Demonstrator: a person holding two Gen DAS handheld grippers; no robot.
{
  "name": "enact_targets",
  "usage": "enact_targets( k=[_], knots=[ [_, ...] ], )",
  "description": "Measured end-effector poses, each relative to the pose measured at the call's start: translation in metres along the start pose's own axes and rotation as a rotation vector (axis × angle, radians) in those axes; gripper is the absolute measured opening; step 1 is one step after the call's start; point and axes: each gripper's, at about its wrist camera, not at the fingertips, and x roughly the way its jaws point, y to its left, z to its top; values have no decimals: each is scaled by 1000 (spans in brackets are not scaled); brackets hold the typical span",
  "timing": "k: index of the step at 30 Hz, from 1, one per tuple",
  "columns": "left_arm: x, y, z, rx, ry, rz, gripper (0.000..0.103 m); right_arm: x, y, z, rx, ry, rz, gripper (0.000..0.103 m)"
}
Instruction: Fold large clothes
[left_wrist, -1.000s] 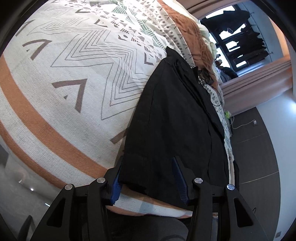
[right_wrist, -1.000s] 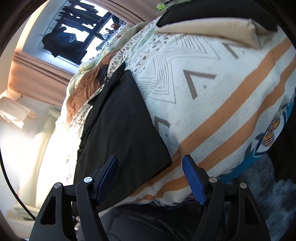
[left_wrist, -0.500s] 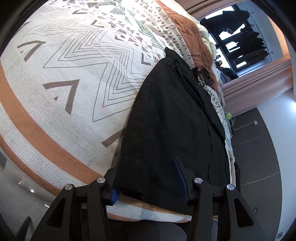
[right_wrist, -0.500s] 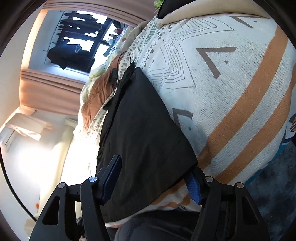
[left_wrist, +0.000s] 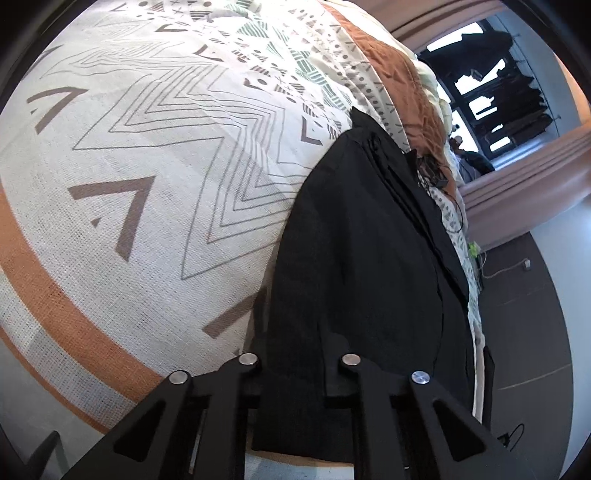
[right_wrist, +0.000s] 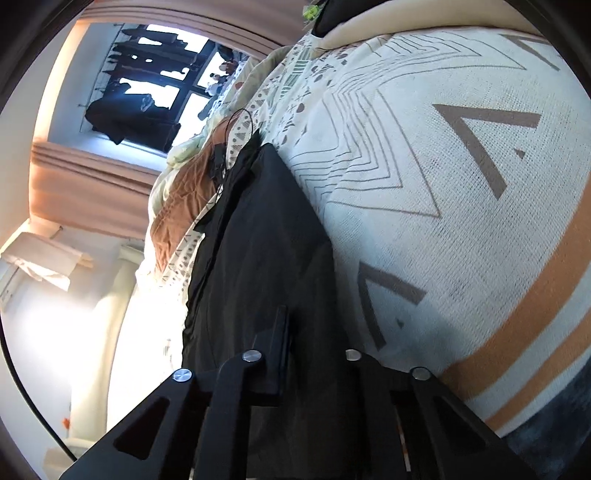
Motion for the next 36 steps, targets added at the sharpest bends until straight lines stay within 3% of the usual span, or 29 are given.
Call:
enact_targets(
  k=[4,15,22,36],
  knots=[
    [-11,-2,0,35,-52,10,5,-11,6,-1,-26,-29,17,5],
    [-53,-22,12,63,-139,-25,4,-54,58,-1,-124,-81,94,4],
    [-104,-26,10,52,-193,-99,4,-88,95,-8,-188,-93,154,4],
    [-213,-26,-15,57,-300,-151,4,-159,152,-47,-295,-79,276,4]
  ],
)
